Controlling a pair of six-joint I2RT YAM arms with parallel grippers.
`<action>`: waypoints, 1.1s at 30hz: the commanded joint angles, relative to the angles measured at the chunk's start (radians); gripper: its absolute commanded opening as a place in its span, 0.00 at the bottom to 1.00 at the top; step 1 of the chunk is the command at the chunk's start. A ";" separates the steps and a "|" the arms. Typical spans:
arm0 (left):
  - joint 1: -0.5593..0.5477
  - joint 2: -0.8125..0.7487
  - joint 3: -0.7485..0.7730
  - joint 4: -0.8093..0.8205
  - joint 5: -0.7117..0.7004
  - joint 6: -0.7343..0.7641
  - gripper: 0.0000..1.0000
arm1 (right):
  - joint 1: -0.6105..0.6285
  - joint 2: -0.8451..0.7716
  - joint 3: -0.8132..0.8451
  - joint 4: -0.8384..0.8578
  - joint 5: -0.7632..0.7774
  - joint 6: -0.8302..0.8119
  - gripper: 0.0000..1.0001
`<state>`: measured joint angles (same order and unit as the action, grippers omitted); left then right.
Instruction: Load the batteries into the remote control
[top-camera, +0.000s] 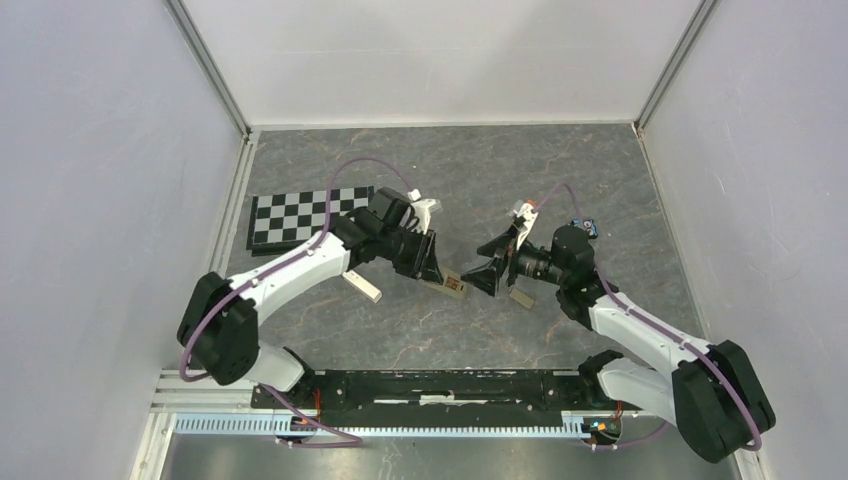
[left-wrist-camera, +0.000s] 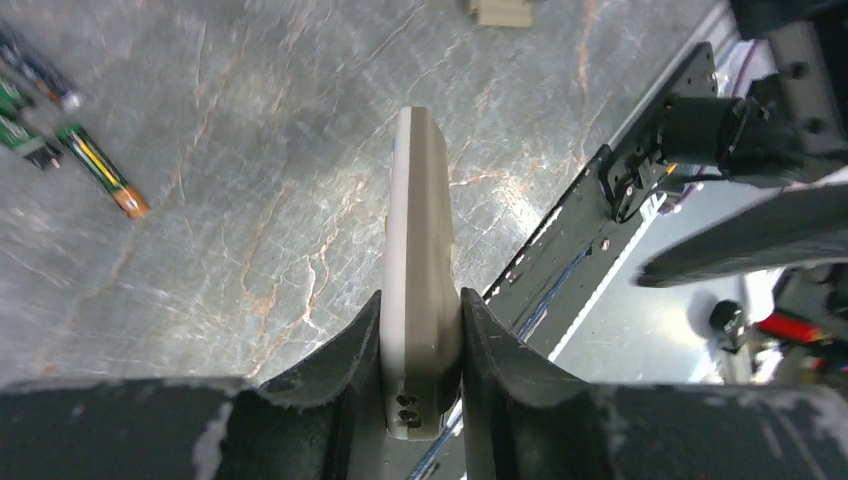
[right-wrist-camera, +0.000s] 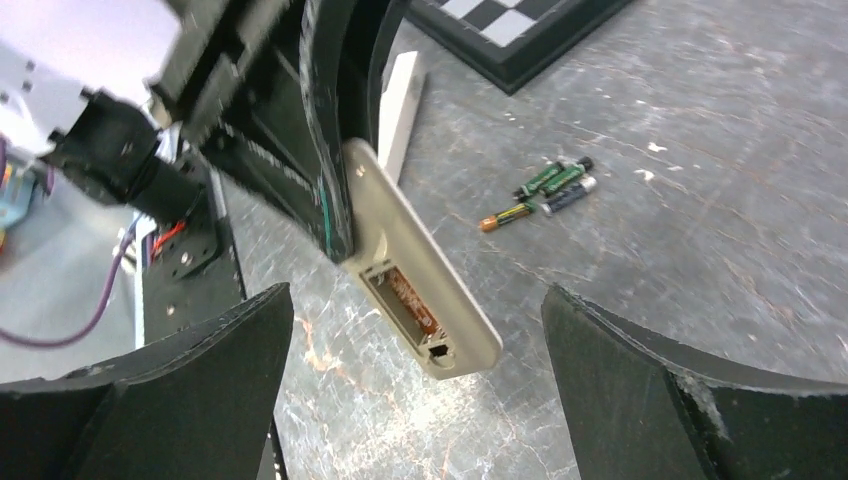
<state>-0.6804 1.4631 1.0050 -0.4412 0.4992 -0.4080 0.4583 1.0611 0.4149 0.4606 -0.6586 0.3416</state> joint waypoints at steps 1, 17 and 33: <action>0.001 -0.080 0.115 -0.123 0.100 0.359 0.02 | 0.008 0.036 0.078 -0.040 -0.237 -0.228 0.98; -0.001 -0.066 0.312 -0.456 0.398 0.786 0.02 | 0.158 0.118 0.267 -0.341 -0.402 -0.472 0.47; 0.002 -0.373 0.126 0.249 0.168 0.025 0.97 | 0.238 0.050 0.235 0.235 -0.164 0.242 0.05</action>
<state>-0.6819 1.1660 1.1728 -0.4843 0.7212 -0.1009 0.6956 1.1378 0.6514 0.4141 -0.8871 0.3103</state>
